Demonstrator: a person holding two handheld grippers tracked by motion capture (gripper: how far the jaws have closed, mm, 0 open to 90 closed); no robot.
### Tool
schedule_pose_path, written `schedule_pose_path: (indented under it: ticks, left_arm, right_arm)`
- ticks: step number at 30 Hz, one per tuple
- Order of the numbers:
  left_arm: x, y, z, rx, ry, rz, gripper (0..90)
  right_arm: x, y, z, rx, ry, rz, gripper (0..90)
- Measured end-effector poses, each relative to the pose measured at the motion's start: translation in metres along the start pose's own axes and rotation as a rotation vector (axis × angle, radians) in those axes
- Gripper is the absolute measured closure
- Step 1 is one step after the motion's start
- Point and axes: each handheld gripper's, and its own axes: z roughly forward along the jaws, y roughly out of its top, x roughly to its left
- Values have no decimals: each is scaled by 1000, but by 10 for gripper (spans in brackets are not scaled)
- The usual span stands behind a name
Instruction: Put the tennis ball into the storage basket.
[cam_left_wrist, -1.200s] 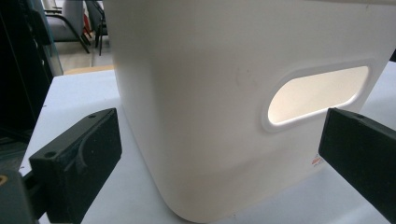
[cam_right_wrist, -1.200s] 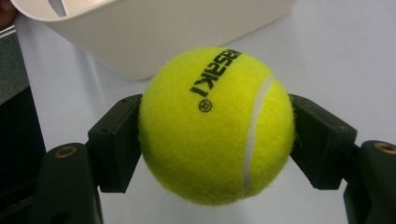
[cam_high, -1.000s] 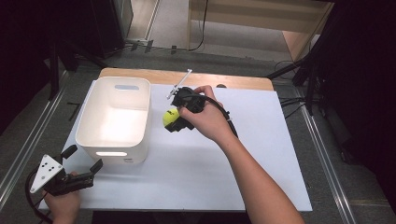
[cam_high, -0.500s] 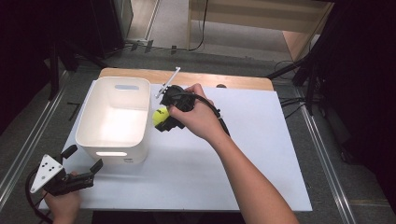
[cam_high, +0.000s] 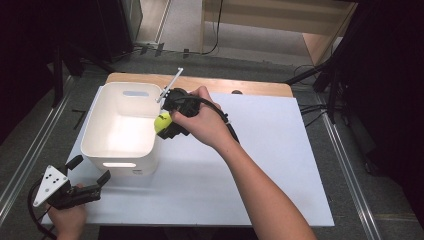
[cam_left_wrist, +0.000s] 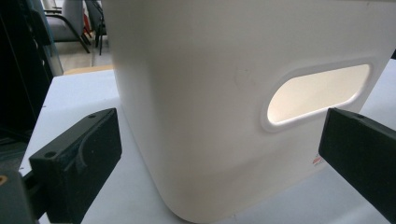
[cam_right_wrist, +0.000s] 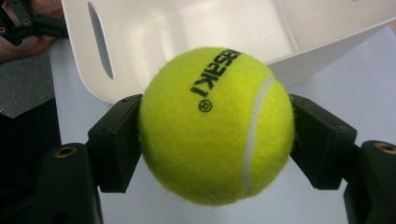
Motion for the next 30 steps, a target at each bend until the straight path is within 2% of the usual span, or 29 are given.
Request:
schedule_pose_path:
  ticks: [8,10,11,13,14,20,30]
  left_arm:
    - [0,0,0,0,0,-2,0]
    - [0,0,0,-1,1,-1,0]
    - [0,0,0,0,0,-1,0]
    - [0,0,0,-1,-1,-2,0]
    - [0,0,0,-1,0,-1,0]
    - [0,0,0,0,-1,-2,0]
    - [0,0,0,1,-1,-1,0]
  right_arm:
    - [4,10,1,-12,2,-30,242]
    - [7,13,2,-10,9,-22,242]
    - [7,14,3,-15,8,-37,242]
    - [9,16,4,-18,11,-27,242]
    - [8,17,5,-17,16,-40,242]
    - [12,22,9,-23,25,-36,242]
    - [17,29,17,-21,38,-60,242]
